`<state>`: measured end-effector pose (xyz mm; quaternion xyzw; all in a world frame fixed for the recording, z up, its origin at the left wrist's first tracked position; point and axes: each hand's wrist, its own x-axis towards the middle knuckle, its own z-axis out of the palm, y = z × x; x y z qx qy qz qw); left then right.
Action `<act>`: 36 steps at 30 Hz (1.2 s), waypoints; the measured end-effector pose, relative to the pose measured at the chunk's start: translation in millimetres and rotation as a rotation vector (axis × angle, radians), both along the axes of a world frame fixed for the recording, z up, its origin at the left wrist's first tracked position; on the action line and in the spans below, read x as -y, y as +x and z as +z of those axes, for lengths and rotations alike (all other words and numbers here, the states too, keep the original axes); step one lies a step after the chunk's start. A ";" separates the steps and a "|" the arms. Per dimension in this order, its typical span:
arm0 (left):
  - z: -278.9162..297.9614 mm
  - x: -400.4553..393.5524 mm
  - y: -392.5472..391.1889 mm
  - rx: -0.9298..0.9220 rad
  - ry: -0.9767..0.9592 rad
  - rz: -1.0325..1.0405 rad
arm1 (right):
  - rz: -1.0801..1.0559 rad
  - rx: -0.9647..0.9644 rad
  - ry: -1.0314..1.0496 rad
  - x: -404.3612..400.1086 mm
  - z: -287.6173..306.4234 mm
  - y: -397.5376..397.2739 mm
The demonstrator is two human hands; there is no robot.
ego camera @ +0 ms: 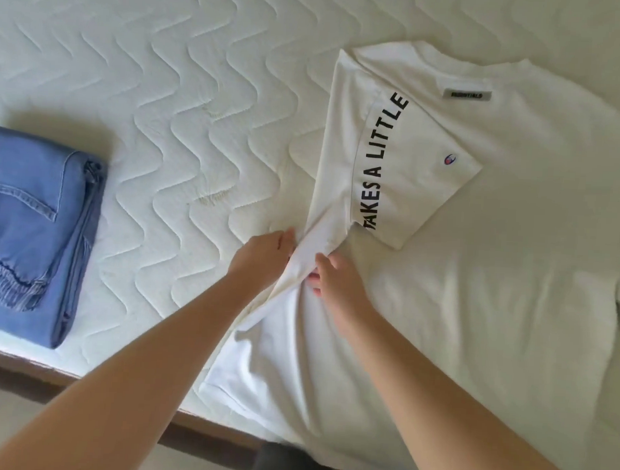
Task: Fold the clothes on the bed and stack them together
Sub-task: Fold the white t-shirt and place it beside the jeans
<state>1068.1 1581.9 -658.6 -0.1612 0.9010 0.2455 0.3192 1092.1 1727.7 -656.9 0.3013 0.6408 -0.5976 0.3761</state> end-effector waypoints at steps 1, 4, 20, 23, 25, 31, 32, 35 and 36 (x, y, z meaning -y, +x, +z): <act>1.7 1.7 16.6 0.025 -0.012 -0.014 | -0.035 0.023 -0.024 4.7 1.5 -2.9; 8.3 7.4 59.6 0.131 0.003 -0.025 | -0.019 0.012 0.023 12.3 3.1 -8.5; 59.3 -76.0 179.4 0.017 -0.217 -0.235 | -0.020 -0.201 0.141 -42.0 6.1 25.1; 55.1 -80.9 192.5 0.096 0.135 -0.117 | 0.034 -0.214 0.270 -54.7 -0.5 43.1; 51.8 -74.2 198.6 0.040 0.286 0.035 | 0.068 -0.214 0.269 -59.1 -4.1 56.8; 42.5 -39.4 219.1 -0.232 0.306 0.252 | 0.253 -0.016 0.211 -53.1 -9.9 99.5; 38.7 -33.9 221.4 -0.237 0.247 0.278 | 0.248 0.026 0.183 -51.9 -11.1 105.7; 26.4 -21.5 228.5 -0.123 0.183 0.311 | 0.230 0.111 0.125 -51.8 -9.3 122.8; 22.9 -19.7 231.5 -0.077 0.206 0.273 | 0.214 0.133 0.103 -52.5 -7.8 128.1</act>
